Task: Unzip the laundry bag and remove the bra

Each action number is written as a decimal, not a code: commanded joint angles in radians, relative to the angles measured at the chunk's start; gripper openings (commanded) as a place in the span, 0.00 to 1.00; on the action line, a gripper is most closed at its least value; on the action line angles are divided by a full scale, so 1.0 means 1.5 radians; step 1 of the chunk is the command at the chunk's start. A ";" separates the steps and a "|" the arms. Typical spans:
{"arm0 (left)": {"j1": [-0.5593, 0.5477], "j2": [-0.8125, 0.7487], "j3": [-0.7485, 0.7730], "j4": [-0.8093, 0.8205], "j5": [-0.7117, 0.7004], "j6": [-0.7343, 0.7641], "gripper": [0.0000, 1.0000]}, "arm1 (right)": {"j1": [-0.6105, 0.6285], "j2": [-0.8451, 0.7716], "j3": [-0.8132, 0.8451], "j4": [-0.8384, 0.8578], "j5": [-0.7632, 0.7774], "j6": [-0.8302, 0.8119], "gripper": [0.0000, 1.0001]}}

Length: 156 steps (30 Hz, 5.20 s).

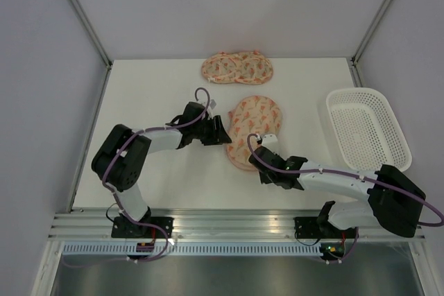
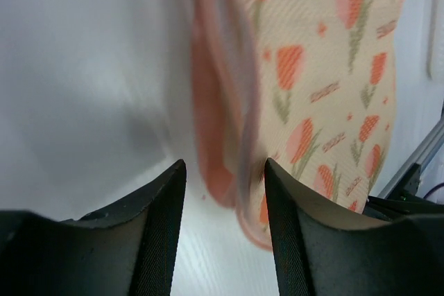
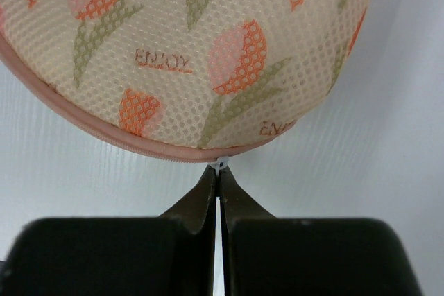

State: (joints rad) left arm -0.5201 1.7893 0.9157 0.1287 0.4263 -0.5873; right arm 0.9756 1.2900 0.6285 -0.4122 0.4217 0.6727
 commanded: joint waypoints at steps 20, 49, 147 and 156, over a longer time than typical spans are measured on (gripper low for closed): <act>-0.189 -0.192 -0.257 0.181 -0.243 -0.394 0.48 | -0.001 -0.010 -0.010 0.165 -0.220 -0.066 0.00; -0.308 -0.404 -0.270 -0.008 -0.380 -0.379 0.02 | -0.001 0.001 0.057 -0.188 0.140 0.114 0.83; -0.523 -0.586 -0.257 -0.237 -0.773 -0.425 0.70 | -0.326 -0.088 0.192 -0.062 -0.027 -0.151 0.81; -0.523 -0.588 -0.269 -0.238 -0.769 -0.433 0.70 | -0.326 0.033 0.156 0.088 -0.262 -0.170 0.81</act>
State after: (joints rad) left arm -1.2984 0.9100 0.4965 -0.2550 -0.7082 -1.2617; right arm 0.4843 1.2705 0.8856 -0.4168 0.2062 0.4480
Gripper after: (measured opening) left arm 0.695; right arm 0.809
